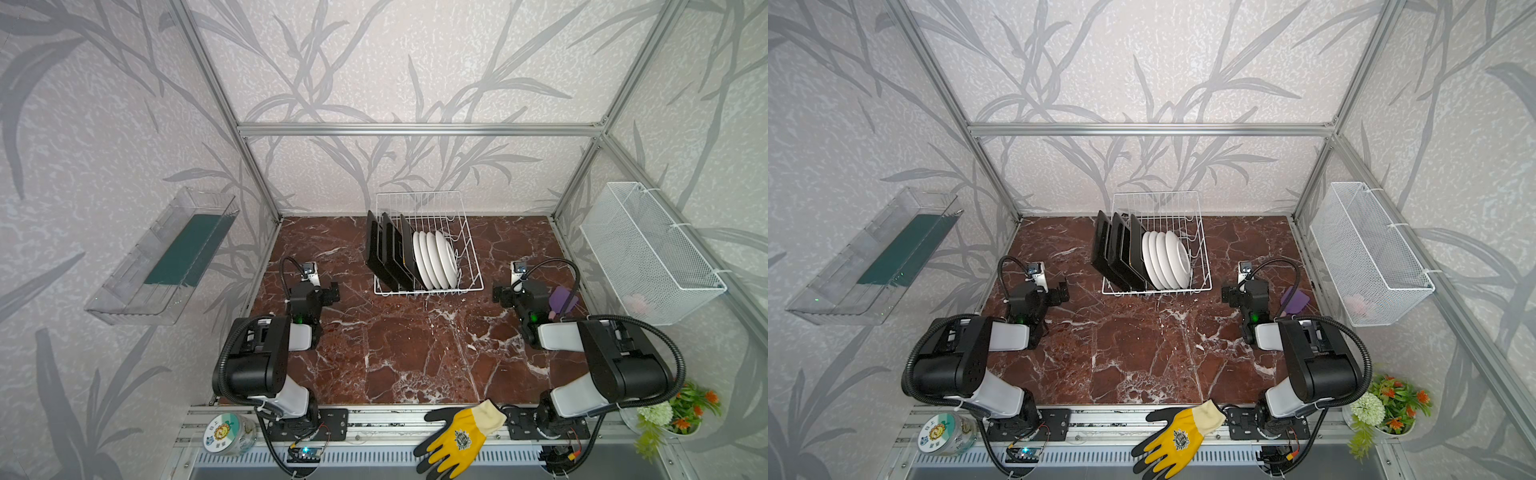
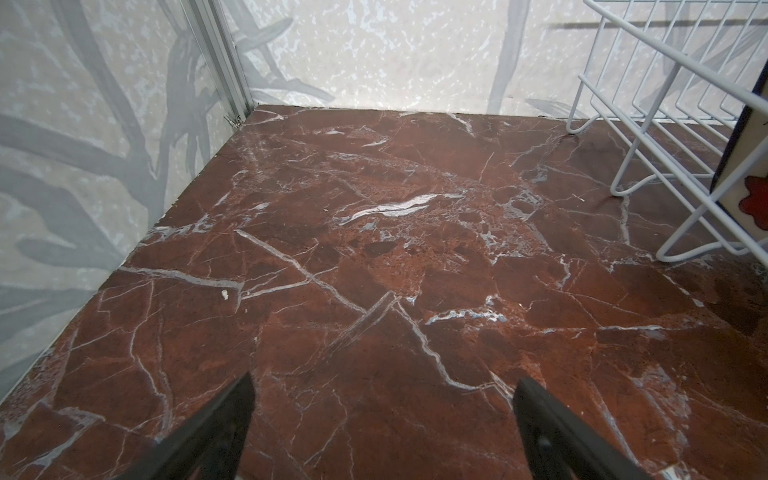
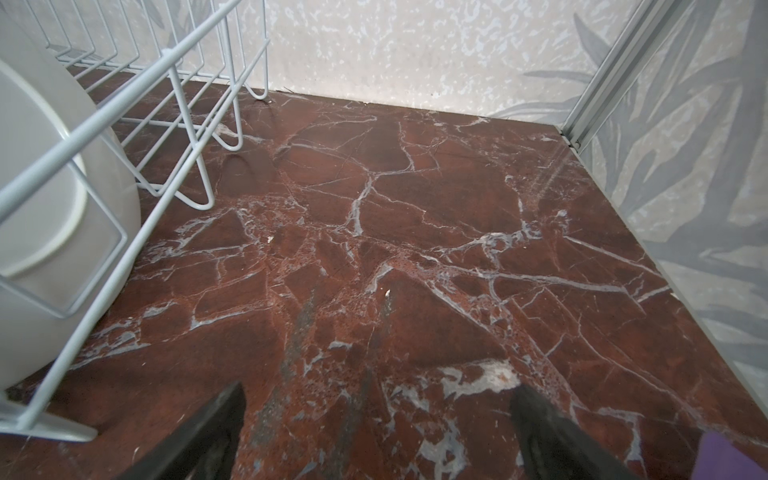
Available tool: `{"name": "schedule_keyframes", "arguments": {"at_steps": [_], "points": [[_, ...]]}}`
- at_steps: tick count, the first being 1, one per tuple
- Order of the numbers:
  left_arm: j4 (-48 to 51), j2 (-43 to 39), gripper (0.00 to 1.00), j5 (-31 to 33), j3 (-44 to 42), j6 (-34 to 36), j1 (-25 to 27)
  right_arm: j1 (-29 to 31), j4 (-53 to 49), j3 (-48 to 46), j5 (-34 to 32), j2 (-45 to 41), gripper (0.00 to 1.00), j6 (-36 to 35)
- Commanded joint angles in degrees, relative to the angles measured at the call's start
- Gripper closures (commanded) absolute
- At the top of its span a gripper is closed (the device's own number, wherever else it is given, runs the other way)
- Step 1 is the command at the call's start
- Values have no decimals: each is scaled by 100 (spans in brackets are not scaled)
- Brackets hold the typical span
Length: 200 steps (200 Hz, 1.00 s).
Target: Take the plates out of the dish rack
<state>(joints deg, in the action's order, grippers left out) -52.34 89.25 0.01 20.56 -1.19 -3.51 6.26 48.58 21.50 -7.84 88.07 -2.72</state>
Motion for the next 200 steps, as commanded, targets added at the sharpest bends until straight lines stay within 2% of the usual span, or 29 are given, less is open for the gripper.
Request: {"name": "schedule_keyframes", "arguments": {"at_steps": [1, 160, 184, 200], "points": [[-145, 57, 1, -10, 115, -74, -29, 16, 108, 109, 21, 35, 1, -23], [-154, 57, 1, -12, 115, -83, -35, 16, 117, 105, 28, 37, 1, -9], [-144, -133, 1, -53, 58, -37, -25, 15, 171, 68, 225, 2, 1, -112], [236, -408, 1, -44, 130, -47, -24, 24, 303, -24, 226, -76, 1, -123]]}}
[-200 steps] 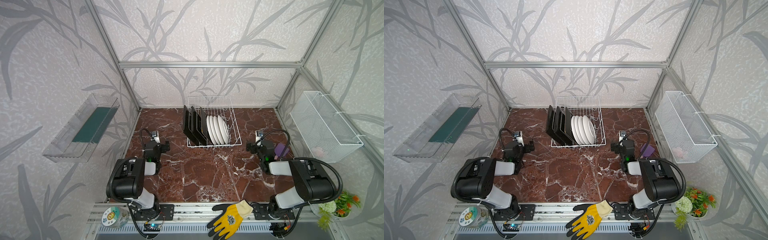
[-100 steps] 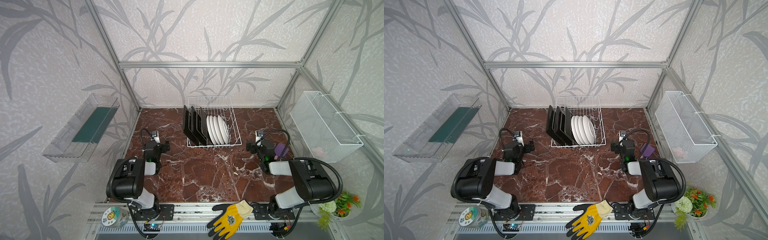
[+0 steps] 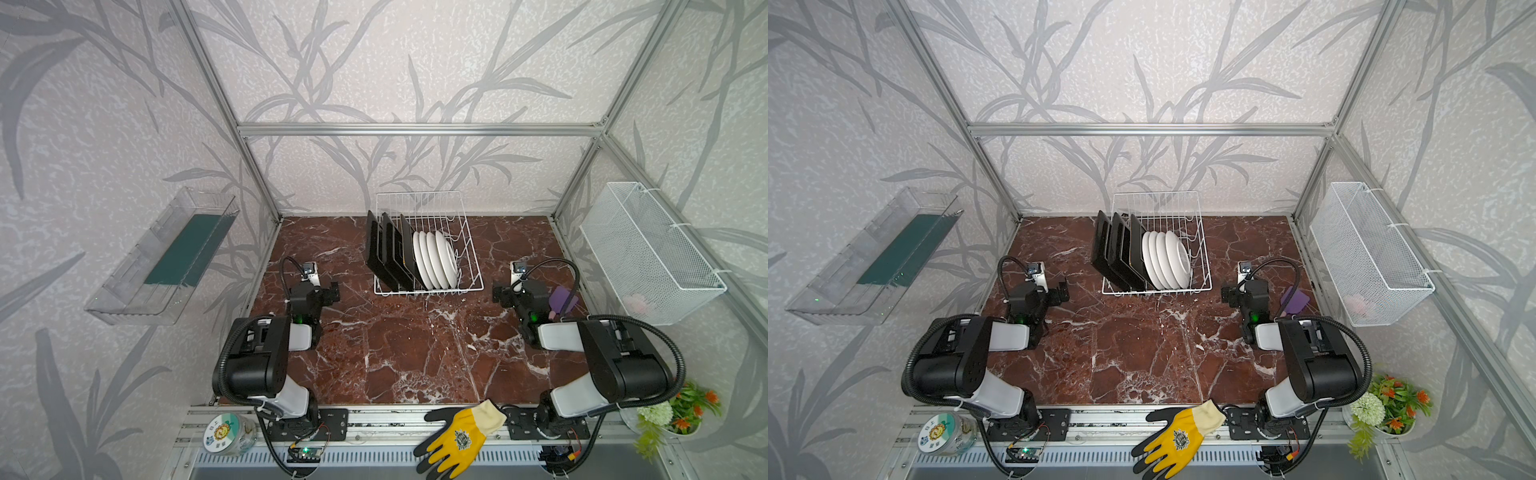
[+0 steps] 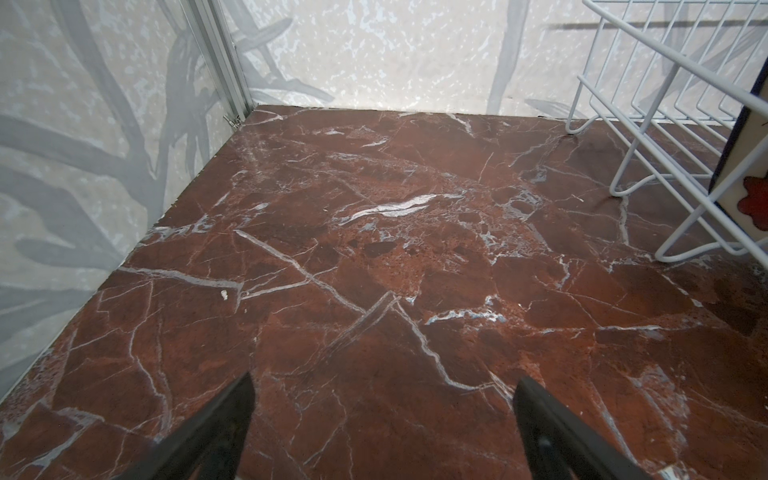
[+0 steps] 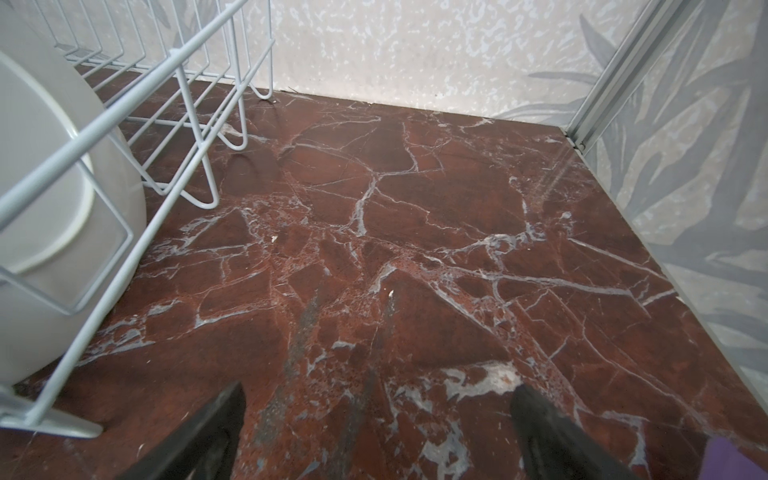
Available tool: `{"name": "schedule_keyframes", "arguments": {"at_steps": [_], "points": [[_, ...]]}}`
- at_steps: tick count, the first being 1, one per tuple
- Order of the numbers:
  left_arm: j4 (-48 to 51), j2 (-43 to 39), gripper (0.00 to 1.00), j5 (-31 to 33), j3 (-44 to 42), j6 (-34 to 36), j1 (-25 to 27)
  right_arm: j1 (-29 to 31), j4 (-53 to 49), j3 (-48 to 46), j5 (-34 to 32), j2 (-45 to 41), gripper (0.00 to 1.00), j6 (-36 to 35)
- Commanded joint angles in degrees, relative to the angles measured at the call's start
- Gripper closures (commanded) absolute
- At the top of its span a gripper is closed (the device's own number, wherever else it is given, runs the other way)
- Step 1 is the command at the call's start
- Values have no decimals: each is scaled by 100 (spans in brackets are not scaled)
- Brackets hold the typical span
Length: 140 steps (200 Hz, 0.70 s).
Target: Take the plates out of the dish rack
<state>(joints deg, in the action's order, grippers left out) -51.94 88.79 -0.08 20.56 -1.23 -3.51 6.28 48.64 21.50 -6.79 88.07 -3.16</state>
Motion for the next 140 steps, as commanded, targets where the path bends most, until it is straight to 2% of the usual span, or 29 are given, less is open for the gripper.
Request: {"name": "schedule_keyframes", "arguments": {"at_steps": [1, 23, 58, 72, 97, 121, 140], "points": [[217, -389, 1, -36, 136, -43, -25, 22, 305, -28, 119, -87, 1, -75], [789, -860, 1, -65, 229, -35, -27, 31, 48, -37, 59, -482, 1, -80], [1226, -1856, 1, 134, 298, -208, -27, 39, -1365, 226, -233, -1501, 1, -1], [1898, -2244, 1, 37, 618, -226, -27, 41, -1856, 329, -344, -1897, 1, 85], [3292, -2719, 1, -439, 1320, -295, -25, 40, -3005, 694, -340, -2606, 1, 299], [4143, -3020, 1, -919, 1867, -568, -27, 40, -3950, 1096, -276, -3081, 1, 482], [4800, -3064, 1, -1294, 2453, -772, -25, 40, -4649, 1455, 51, -3366, 1, 553]]}}
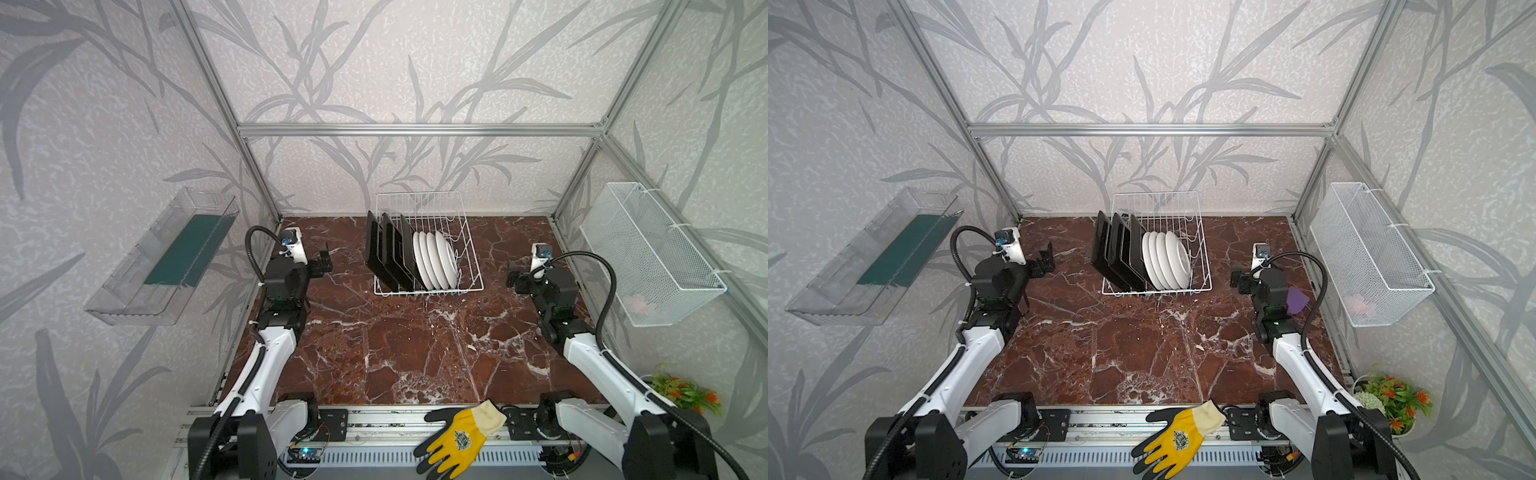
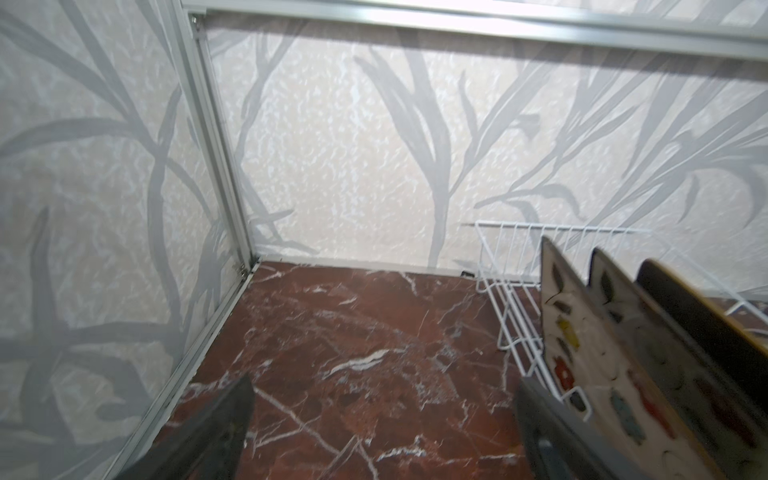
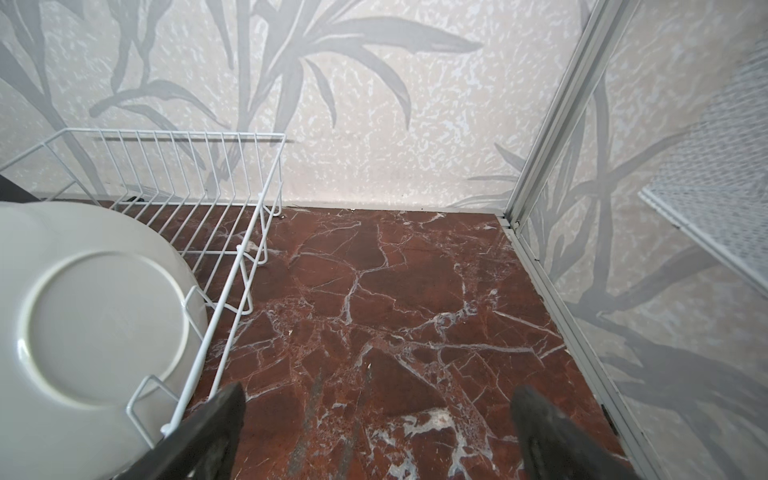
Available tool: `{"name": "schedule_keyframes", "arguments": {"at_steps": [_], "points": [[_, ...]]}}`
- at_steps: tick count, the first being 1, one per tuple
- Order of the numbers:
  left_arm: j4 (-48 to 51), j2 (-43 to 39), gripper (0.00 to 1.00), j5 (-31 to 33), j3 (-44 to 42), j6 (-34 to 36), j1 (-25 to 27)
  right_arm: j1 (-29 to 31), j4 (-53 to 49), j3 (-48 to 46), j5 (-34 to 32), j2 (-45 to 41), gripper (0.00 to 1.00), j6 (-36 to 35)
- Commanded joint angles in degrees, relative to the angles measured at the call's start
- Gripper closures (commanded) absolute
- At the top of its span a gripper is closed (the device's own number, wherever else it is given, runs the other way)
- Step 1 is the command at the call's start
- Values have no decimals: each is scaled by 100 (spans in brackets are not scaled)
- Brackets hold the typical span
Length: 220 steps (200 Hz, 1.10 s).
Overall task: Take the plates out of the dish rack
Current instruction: 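Reach the left gripper toward the dark plates while the right gripper approaches the rack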
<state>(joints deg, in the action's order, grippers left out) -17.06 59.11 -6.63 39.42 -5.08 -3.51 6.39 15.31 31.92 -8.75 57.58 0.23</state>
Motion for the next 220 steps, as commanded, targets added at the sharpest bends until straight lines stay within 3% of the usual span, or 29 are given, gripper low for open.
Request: {"name": "schedule_keyframes", "arguments": {"at_steps": [1, 31, 72, 114, 146, 220], "points": [[1355, -85, 1, -656, 597, -392, -26, 29, -1344, 430, 267, -326, 1, 219], [3016, 354, 1, -979, 1978, -607, -18, 29, -2190, 1013, 1184, -373, 1, 329], [4463, 1232, 1, -1661, 3369, -1091, 33, 29, -2932, 1806, 2285, -118, 1, 267], [4817, 1870, 3, -1930, 3829, -1535, 341, 37, -2892, 2011, 3212, 137, 1, 389], [5212, 2383, 3, -2003, 4229, -1364, 715, 68, -2913, 2046, 3308, 246, 1, 454], [6222, 3542, 10, -1126, 5372, -1127, 1315, 99, -2937, 2015, 3267, 262, 1, 497]]}}
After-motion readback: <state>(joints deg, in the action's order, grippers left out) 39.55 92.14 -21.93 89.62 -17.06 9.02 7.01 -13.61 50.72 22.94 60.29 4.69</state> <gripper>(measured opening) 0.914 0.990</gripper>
